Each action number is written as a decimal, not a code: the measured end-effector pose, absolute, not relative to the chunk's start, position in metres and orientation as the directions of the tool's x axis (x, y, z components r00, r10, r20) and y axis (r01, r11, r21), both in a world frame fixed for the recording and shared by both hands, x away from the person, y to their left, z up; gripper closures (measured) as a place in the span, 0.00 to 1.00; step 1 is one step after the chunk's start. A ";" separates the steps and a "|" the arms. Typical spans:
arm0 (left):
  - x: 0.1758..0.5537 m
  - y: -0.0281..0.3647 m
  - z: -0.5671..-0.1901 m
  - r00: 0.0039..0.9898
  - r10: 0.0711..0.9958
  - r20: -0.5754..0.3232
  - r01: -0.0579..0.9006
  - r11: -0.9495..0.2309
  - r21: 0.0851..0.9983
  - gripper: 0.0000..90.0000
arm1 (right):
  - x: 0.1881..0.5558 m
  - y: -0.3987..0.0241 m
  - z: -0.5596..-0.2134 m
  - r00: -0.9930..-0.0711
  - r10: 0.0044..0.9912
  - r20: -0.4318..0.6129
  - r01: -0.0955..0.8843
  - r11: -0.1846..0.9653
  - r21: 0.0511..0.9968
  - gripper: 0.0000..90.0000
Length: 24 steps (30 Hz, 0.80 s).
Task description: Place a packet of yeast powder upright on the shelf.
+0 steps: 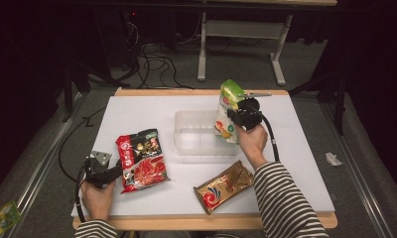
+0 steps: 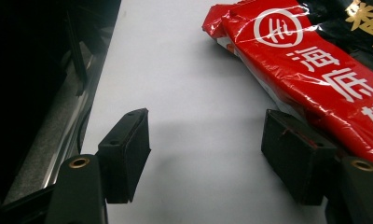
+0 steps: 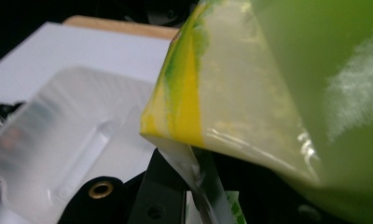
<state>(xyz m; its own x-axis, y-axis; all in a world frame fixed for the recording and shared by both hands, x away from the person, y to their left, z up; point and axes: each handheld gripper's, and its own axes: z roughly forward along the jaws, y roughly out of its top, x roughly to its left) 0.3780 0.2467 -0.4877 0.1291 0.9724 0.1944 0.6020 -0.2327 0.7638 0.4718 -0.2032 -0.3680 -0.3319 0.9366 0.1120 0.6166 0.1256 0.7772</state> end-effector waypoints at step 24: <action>0.378 0.246 -0.488 0.128 0.971 0.202 0.605 -0.237 0.760 0.36 | 0.437 -0.246 -0.368 -0.411 0.895 0.170 0.686 0.182 0.704 0.96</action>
